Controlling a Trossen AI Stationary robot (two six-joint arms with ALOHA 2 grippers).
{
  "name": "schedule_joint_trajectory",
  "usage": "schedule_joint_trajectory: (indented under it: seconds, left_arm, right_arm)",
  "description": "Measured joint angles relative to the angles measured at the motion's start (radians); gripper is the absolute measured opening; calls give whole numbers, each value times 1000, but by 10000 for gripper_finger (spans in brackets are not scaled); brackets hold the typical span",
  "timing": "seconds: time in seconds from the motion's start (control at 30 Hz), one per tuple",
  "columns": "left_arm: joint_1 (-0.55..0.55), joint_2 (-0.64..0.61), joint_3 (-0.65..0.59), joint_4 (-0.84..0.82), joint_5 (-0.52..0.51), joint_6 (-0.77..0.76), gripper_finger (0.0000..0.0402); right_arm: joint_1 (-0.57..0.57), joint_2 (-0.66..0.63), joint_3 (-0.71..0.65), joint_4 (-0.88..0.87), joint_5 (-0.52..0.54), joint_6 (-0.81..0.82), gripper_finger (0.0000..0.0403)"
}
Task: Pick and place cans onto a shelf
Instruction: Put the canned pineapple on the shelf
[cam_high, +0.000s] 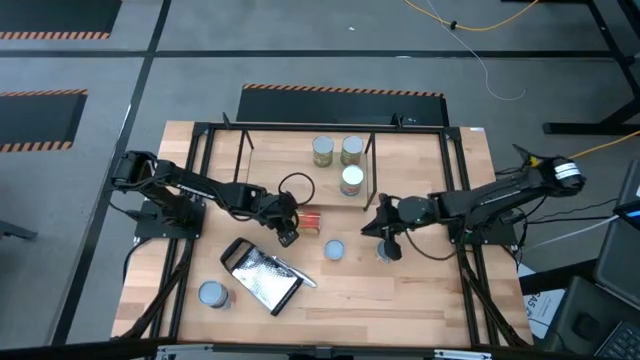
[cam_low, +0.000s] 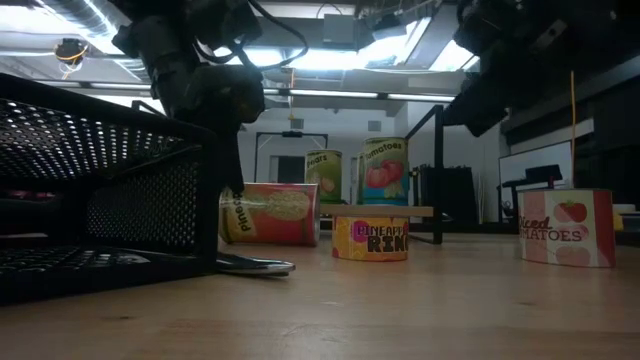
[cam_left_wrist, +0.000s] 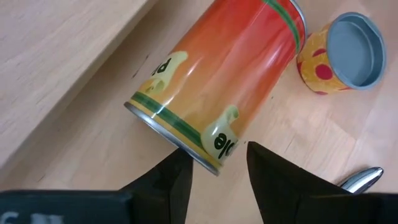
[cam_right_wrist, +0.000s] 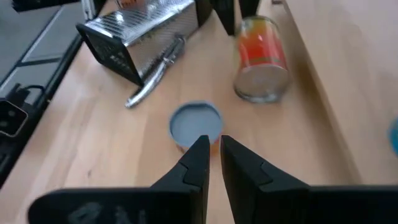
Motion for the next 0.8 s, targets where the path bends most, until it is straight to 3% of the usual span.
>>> schedule_joint_trajectory:
  seconds: [0.3, 0.8]
  left_arm:
    - [0, 0, 0, 4, 0, 0, 144]
    - [0, 0, 0, 10, -1, 0, 144]
  right_arm:
    - [6, 230, 1, 315, 49, -2, 45]
    - [-9, 556, 179, 385, 134, -7, 45]
